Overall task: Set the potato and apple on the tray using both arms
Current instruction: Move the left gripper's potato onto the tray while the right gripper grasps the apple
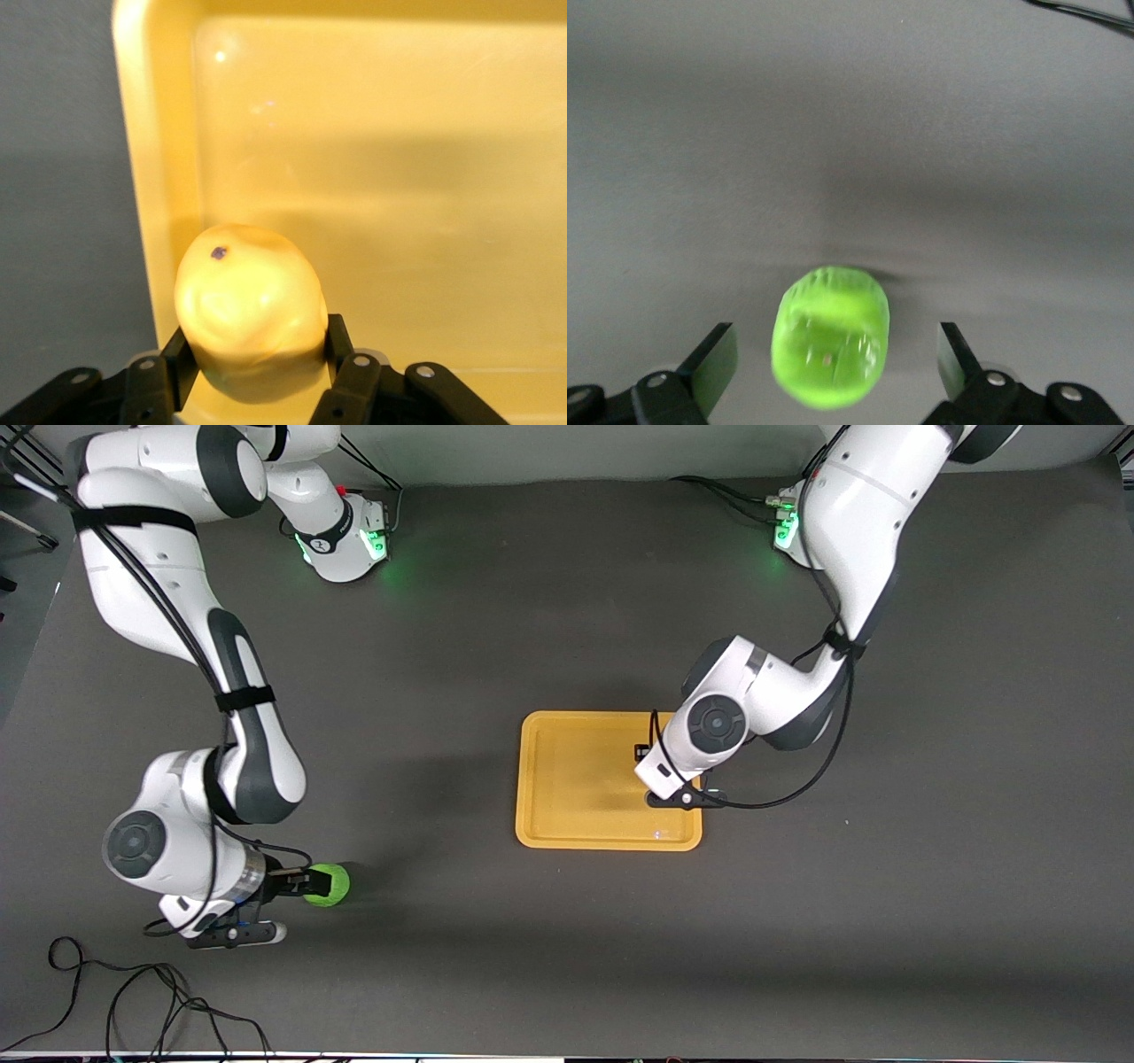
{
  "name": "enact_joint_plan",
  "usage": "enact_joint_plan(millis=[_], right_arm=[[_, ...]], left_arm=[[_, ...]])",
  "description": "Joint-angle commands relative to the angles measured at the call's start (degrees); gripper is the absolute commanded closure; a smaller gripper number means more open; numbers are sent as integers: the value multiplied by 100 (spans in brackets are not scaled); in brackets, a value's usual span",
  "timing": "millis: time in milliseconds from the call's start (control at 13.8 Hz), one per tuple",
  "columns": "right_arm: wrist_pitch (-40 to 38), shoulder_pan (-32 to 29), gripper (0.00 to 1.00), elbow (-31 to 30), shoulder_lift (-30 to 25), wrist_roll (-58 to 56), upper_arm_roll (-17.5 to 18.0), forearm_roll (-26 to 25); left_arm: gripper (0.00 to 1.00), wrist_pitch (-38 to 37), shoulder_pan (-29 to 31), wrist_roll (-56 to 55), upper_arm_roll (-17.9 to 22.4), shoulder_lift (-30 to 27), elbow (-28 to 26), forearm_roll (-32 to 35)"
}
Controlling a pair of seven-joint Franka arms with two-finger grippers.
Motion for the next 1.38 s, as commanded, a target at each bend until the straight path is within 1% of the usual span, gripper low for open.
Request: enact_joint_plan(millis=[0,145,217,290,362,435,507,652,797,870,942,1014,1087,1159,1304], right_arm=[[800,10,0,-638,-61,27,43,148],[1162,1,0,-947,-61,27,104,148],[1164,1,0,-957,-61,27,113,148],[1164,1,0,-957,-43,19,113,148],[1164,1,15,-957,0,10,113,148],[1146,1,45,-948,-8,-8,113,148],[1120,1,52,-922,-34,-17,113,148],[945,18,52,-843,-209,-26,113,148],[96,27,52,-590,-630,-17,113,148],[-474,27,52,-370,-797,-17,113,139],[-1019,18,52,-220,-1008,-25,113,139],[-1425,18,52,-184,-1271,-34,105,139],[-1768,18,52,-201,-1604,-69,96,122],[-2137,18,52,-201,-1903,-96,96,95],[-2989,79,52,-227,-2440,-43,104,86]], left_arm=[[96,-104,-60,-129,92,39,145,117],[95,-26,-34,-129,110,101,163,126],[87,-52,-34,-129,153,101,163,152],[68,-69,-42,-129,180,101,163,152],[49,-17,-42,-138,180,110,163,152],[16,-8,-51,-147,189,101,171,152],[14,-17,-51,-182,180,84,172,152],[14,-69,-25,-235,180,31,189,152],[13,-166,28,-261,198,-170,189,152],[13,-349,158,-235,215,-363,180,152],[10,-707,342,-148,215,-591,180,152],[3,-955,501,-69,198,-837,189,152],[0,-1148,668,115,206,-1153,189,83],[0,-1359,896,239,198,-1434,189,47],[0,-1528,1344,440,198,-1883,163,47]])
